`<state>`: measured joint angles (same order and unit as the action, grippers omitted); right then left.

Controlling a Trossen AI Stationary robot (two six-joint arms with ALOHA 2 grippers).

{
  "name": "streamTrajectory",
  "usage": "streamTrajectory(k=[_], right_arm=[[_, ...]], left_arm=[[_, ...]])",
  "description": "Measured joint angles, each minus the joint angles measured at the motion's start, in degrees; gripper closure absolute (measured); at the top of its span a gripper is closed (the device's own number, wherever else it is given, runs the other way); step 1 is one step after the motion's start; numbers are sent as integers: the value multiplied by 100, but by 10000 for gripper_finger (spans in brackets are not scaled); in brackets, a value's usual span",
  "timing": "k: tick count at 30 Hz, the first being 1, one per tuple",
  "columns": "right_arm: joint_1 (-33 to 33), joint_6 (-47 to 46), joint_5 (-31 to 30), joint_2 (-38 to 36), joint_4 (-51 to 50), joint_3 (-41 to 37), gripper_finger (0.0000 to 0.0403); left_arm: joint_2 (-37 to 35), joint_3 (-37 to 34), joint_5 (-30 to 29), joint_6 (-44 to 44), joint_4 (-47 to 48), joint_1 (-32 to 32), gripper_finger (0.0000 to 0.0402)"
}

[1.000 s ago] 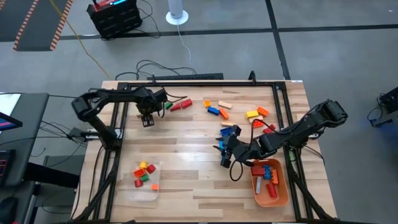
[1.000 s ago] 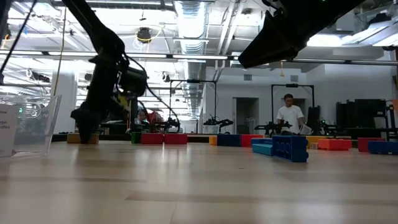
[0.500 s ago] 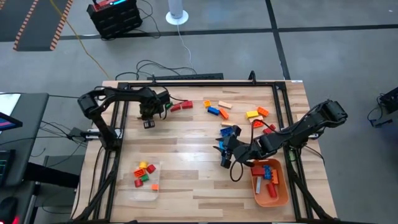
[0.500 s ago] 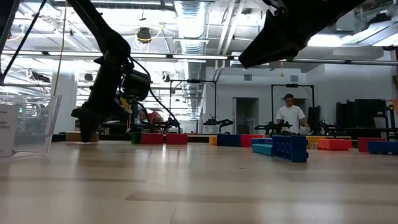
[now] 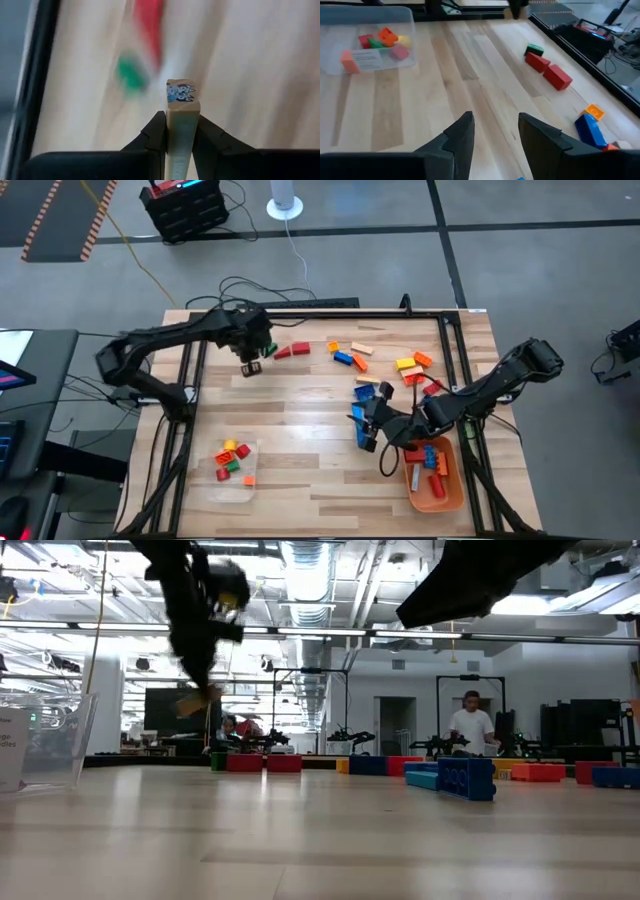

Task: Sort blocks by size
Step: Put the large brown block into the orange bin

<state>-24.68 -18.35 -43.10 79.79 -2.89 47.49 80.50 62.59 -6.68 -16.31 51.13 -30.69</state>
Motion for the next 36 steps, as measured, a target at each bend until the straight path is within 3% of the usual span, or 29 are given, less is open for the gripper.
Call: streamTrajectory(k=[5,11,16,25,36], right_arm=[[192,237,-76,303,431,0,220],[649,1356,486,582,1888,-1,220],[1094,1535,1213,582,2244,-1,220],[1416,1804,1729,580,2780,1,220],[1433,2014,1783,582,2834,-10,220]], left_arm=[[-567,-145,1010,131,-1641,580,350],[-693,-310,1236,-39,-3387,1456,350],[-626,-316,1226,-264,-4101,1937,350],[-393,-310,1387,-449,-5257,2502,350],[25,-319,1369,-625,-6006,2753,350]])
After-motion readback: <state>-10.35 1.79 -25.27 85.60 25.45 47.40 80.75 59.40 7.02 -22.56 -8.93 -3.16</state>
